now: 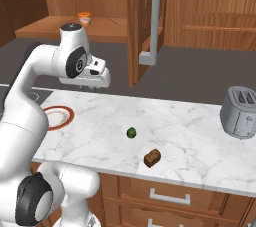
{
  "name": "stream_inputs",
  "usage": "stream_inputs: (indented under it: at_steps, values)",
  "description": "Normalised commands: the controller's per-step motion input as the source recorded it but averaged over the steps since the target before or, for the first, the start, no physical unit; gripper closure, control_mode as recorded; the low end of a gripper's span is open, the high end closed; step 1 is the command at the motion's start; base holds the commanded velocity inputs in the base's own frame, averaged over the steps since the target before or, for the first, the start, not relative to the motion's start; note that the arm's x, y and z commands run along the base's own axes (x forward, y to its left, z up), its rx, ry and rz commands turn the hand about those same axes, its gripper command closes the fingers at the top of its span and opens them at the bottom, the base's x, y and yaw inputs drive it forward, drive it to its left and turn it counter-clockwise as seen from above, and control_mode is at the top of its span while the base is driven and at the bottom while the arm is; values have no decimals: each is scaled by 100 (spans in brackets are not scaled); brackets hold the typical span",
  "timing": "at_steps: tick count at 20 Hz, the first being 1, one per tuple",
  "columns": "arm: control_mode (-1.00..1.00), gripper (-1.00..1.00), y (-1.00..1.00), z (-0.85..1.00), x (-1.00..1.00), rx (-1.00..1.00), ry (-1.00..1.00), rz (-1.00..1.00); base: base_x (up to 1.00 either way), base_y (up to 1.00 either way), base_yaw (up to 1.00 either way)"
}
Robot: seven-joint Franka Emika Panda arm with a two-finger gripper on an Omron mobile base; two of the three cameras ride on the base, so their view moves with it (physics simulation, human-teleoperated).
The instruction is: Pick the avocado and bread from the counter and place them on the plate. Then pick the jam from the cabinet and place it next to the plate. Lastly close the cabinet door.
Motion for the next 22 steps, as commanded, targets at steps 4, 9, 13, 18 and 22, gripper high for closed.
stream_inputs:
  at_steps: [4, 9, 13, 18, 22]
  values:
    - [-100, -100, -1, -8, 0, 0, -4, 3, 0, 0, 0]
    - [-100, -100, -14, -29, 0, 0, -5, 6, 0, 0, 0]
    - [-100, -100, -21, -37, 0, 0, 0, 4, 0, 0, 0]
    - [-100, -100, -25, -40, 2, 0, 0, 2, 0, 0, 0]
    - [-100, -100, -24, -38, 8, -4, 6, 0, 0, 0, 0]
